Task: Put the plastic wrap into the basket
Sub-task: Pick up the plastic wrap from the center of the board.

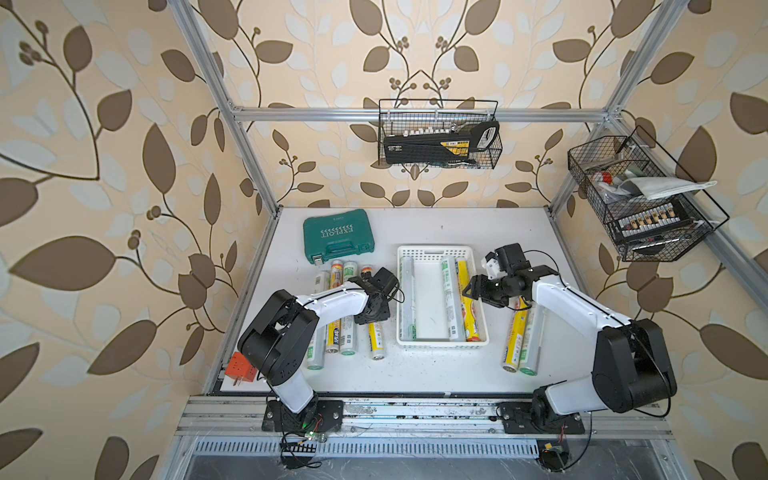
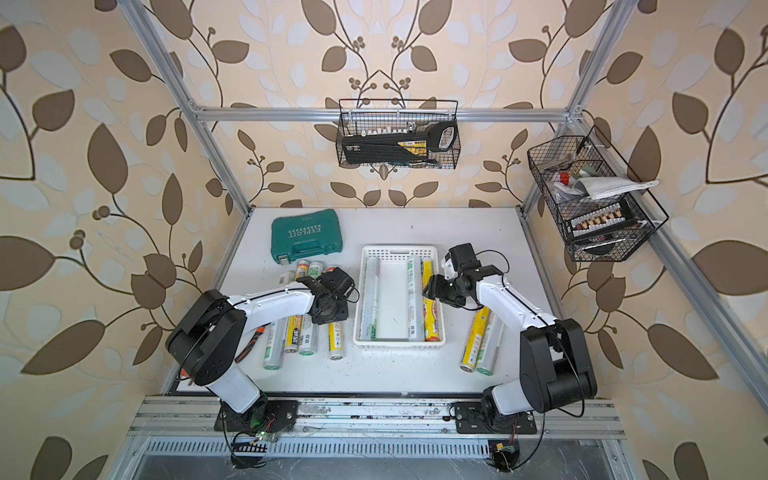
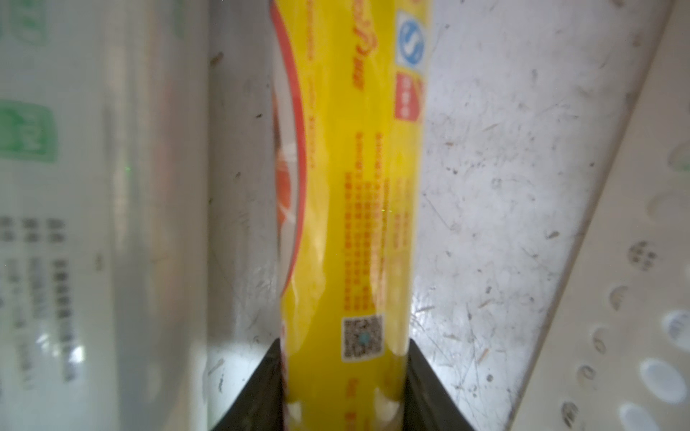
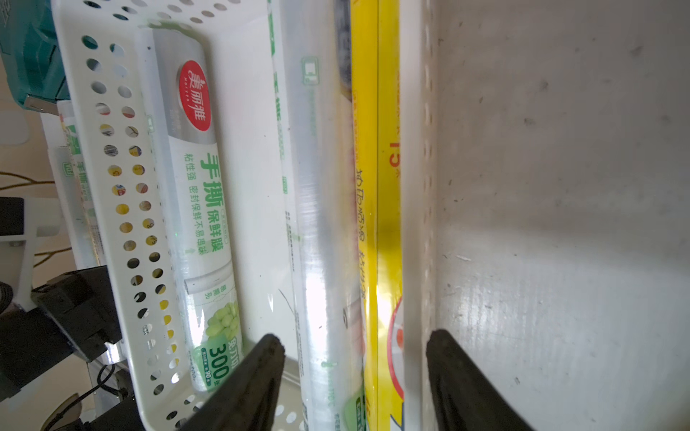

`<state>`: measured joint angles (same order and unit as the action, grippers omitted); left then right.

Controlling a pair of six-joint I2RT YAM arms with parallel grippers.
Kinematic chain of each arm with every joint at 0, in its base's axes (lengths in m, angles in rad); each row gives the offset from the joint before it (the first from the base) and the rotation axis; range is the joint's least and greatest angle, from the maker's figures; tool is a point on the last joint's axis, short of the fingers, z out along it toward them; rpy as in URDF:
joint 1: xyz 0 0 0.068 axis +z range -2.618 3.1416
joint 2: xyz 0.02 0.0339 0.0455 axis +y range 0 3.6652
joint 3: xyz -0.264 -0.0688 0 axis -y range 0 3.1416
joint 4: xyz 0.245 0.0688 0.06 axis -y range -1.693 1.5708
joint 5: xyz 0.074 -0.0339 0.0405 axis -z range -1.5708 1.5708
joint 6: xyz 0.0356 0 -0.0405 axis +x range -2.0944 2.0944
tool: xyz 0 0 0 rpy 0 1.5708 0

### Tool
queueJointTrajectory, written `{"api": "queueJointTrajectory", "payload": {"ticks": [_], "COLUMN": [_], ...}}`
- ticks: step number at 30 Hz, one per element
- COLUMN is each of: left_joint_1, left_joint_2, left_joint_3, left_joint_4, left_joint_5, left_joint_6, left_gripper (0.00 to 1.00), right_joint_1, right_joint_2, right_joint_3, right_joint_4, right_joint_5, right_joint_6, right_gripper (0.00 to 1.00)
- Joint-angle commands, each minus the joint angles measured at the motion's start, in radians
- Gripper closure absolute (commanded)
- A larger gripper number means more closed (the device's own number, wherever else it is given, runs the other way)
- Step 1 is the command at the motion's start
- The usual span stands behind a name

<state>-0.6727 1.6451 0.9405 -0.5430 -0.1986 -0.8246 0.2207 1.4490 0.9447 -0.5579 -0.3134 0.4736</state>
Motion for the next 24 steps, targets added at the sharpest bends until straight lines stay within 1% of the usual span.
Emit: {"api": "queueJointTrajectory", "payload": {"ticks": [1, 7, 13, 14, 15, 20, 24], "left_joint_1": [0.012, 0.013, 0.007, 0.004, 0.0, -0.033, -0.063], "left_joint_2": [-0.081, -0.145, -0.196, -0.23, -0.236, -0.233, -0.211], "left_joint_3": [0.041, 0.085, 0.178, 0.197, 0.216, 0.326, 0.413], "left_joint_4": [-0.057, -0.136, -0.238, -0.251, -0.265, -0.314, -0.318], "left_joint_5": [-0.013, -0.025, -0.042, -0.044, -0.044, -0.048, -0.039], "left_joint_6": [0.005, 0.011, 0.022, 0.025, 0.028, 0.038, 0.042], "left_gripper": [0.65, 0.69, 0.7, 0.7, 0.7, 0.7, 0.7], "right_joint_1": [0.001, -0.019, -0.041, -0.046, -0.05, -0.065, -0.075], "right_joint_2": [-0.049, -0.098, -0.127, -0.13, -0.133, -0.149, -0.153], "right_joint_3": [0.036, 0.036, 0.037, 0.038, 0.037, 0.033, 0.031], "right_joint_4": [-0.048, -0.072, -0.096, -0.101, -0.105, -0.112, -0.114], "right_joint_5": [0.029, 0.033, 0.033, 0.033, 0.033, 0.028, 0.025], "right_joint_6": [-0.019, -0.024, -0.038, -0.041, -0.043, -0.049, -0.054], "right_gripper": [0.36, 0.36, 0.36, 0.36, 0.36, 0.36, 0.36]}}
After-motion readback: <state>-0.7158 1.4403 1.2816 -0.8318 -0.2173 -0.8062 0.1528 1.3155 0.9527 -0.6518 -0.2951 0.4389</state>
